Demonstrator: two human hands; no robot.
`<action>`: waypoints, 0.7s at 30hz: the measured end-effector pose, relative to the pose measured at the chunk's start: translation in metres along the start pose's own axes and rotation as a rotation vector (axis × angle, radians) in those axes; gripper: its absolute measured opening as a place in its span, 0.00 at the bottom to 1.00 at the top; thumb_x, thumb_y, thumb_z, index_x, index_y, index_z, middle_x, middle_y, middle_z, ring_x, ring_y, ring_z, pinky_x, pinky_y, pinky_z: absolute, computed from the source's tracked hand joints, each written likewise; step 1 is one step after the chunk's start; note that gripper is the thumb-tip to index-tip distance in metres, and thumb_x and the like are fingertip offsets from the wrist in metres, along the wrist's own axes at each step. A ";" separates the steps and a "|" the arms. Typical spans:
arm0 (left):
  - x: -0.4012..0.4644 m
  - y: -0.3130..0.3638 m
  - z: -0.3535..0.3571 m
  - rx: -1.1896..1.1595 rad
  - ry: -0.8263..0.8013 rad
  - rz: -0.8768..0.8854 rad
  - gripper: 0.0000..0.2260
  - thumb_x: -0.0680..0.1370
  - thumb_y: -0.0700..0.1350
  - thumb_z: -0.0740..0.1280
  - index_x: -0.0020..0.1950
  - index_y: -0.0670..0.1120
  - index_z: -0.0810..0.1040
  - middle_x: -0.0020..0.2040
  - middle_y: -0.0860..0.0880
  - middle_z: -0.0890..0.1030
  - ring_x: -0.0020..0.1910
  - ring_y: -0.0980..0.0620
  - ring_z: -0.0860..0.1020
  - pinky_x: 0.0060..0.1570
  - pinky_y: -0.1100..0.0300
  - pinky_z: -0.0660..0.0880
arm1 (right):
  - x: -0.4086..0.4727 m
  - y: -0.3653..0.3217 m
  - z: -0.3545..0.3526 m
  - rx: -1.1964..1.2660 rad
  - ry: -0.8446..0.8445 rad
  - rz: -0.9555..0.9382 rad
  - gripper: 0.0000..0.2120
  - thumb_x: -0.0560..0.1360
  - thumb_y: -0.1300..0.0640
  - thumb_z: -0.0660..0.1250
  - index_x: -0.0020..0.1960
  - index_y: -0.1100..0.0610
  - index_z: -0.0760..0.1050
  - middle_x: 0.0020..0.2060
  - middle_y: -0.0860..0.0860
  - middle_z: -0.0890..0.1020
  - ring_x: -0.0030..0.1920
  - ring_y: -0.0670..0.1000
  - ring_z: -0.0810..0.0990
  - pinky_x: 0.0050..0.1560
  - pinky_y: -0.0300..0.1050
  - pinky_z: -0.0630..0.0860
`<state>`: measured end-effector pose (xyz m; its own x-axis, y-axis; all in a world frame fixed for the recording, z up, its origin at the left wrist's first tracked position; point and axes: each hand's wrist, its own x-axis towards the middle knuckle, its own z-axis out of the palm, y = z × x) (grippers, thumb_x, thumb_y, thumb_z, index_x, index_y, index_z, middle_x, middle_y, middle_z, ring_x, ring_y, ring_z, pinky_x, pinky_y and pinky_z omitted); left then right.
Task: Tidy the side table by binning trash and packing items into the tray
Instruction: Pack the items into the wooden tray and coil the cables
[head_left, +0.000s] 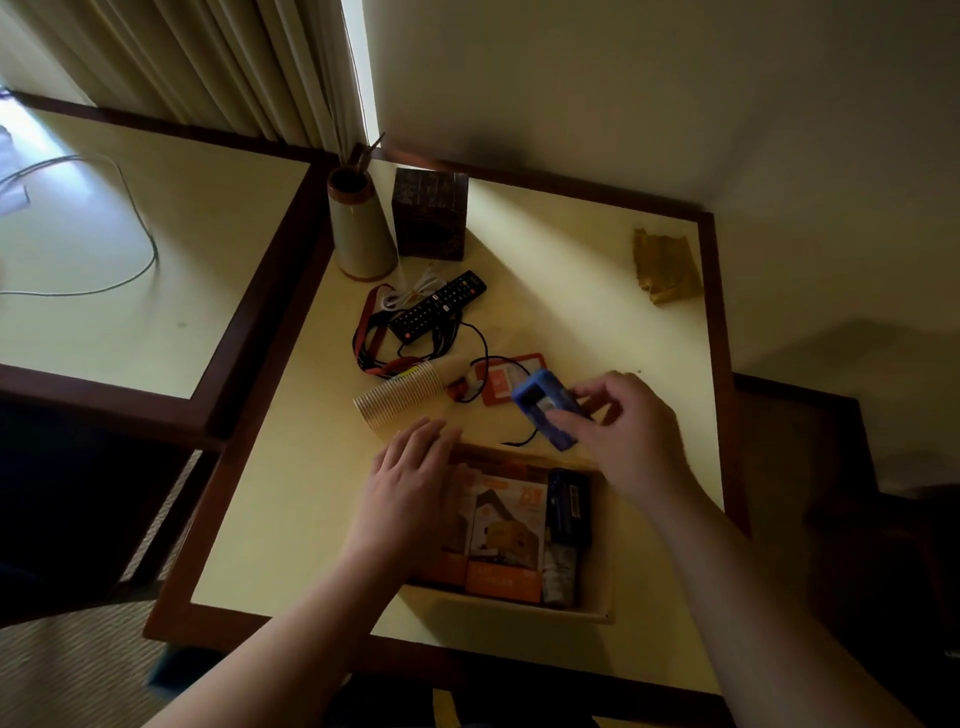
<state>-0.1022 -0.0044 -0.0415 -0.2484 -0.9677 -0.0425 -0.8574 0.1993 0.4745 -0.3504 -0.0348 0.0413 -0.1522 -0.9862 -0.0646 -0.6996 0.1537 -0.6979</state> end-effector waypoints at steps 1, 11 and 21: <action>0.000 0.000 0.000 0.001 -0.003 -0.004 0.24 0.84 0.59 0.53 0.77 0.50 0.69 0.76 0.48 0.71 0.79 0.46 0.63 0.73 0.43 0.67 | -0.016 -0.002 -0.013 0.010 -0.058 0.002 0.12 0.71 0.49 0.79 0.50 0.47 0.79 0.44 0.40 0.80 0.42 0.38 0.78 0.36 0.29 0.72; 0.000 0.003 -0.002 0.017 -0.001 -0.007 0.25 0.83 0.60 0.52 0.76 0.50 0.70 0.76 0.48 0.72 0.78 0.47 0.63 0.72 0.43 0.67 | -0.095 0.034 0.004 -0.626 -0.545 -0.170 0.17 0.77 0.39 0.69 0.63 0.43 0.81 0.54 0.42 0.77 0.57 0.48 0.70 0.55 0.46 0.73; -0.001 0.001 0.000 0.026 0.015 0.000 0.25 0.83 0.59 0.53 0.77 0.50 0.69 0.76 0.49 0.71 0.78 0.48 0.63 0.72 0.44 0.66 | -0.064 0.027 0.001 -0.544 -0.346 -0.171 0.19 0.76 0.41 0.71 0.64 0.42 0.72 0.56 0.43 0.69 0.59 0.48 0.68 0.57 0.46 0.71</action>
<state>-0.1032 -0.0026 -0.0411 -0.2417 -0.9699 -0.0294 -0.8689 0.2028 0.4516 -0.3590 0.0324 0.0254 0.1619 -0.9483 -0.2731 -0.9602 -0.0875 -0.2652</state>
